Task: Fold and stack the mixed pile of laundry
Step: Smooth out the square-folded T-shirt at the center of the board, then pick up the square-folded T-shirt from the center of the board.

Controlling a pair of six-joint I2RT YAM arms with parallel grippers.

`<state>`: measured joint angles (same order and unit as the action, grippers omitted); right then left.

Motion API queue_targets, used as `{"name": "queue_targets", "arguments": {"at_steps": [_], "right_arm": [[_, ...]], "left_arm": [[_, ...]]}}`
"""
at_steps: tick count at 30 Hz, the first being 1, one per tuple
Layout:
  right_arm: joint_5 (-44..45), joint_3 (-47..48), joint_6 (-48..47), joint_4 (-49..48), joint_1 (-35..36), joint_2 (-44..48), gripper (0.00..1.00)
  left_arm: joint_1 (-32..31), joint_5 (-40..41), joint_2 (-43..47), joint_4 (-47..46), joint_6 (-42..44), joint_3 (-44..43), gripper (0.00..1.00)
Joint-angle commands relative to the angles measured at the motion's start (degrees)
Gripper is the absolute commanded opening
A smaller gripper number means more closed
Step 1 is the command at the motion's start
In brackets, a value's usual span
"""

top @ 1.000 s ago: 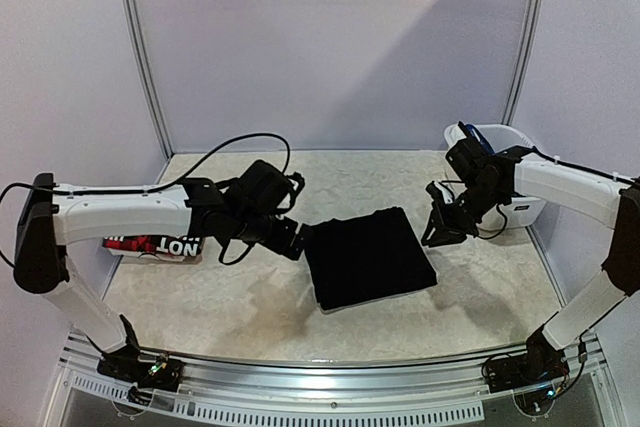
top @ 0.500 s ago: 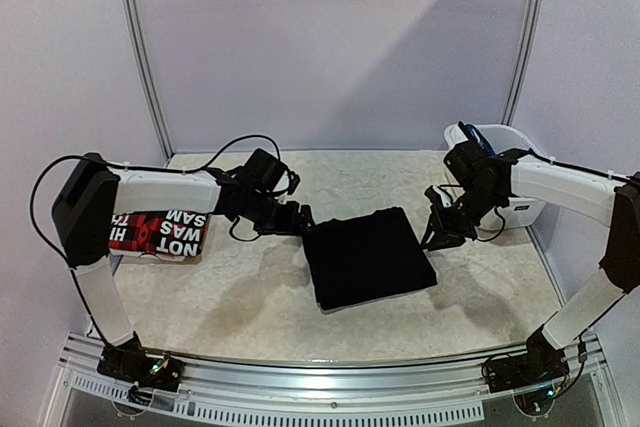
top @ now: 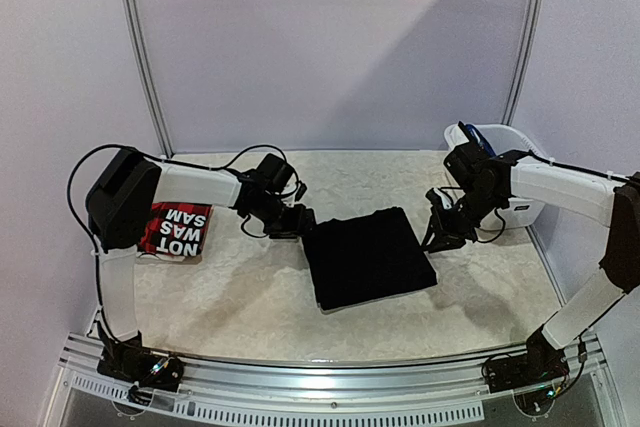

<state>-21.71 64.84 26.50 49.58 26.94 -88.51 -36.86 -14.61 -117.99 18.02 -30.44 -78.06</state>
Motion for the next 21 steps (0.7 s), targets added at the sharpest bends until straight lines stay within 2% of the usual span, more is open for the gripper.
{"name": "queue_targets", "arguments": {"at_steps": [1,5,9,12,16,21], "right_arm": [[0.0,-0.1,0.9,-0.3,-0.1,0.0,0.18],[0.1,0.6,1.2,-0.2,-0.1,-0.6,0.18],[-0.1,1.4,1.3,-0.2,-0.1,-1.5,0.18],[-0.2,2.3,1.4,-0.1,-0.2,-1.9,0.18],[-0.2,3.4,1.2,-0.2,-0.2,-2.4,0.18],[-1.0,3.6,1.2,-1.6,-0.1,-2.8,0.18]], "left_arm": [[0.6,-2.9,-3.2,0.8,0.0,-2.1,0.65],[0.6,-3.7,-4.5,0.7,-1.4,-2.7,0.50],[0.6,-3.3,-5.4,1.6,-1.2,-4.7,0.21],[0.5,-3.3,-6.7,5.1,0.0,-9.3,0.07],[0.3,-2.8,-7.0,9.9,-0.6,-14.6,0.01],[-0.3,-2.7,-4.8,11.3,-1.2,-14.3,0.00]]}}
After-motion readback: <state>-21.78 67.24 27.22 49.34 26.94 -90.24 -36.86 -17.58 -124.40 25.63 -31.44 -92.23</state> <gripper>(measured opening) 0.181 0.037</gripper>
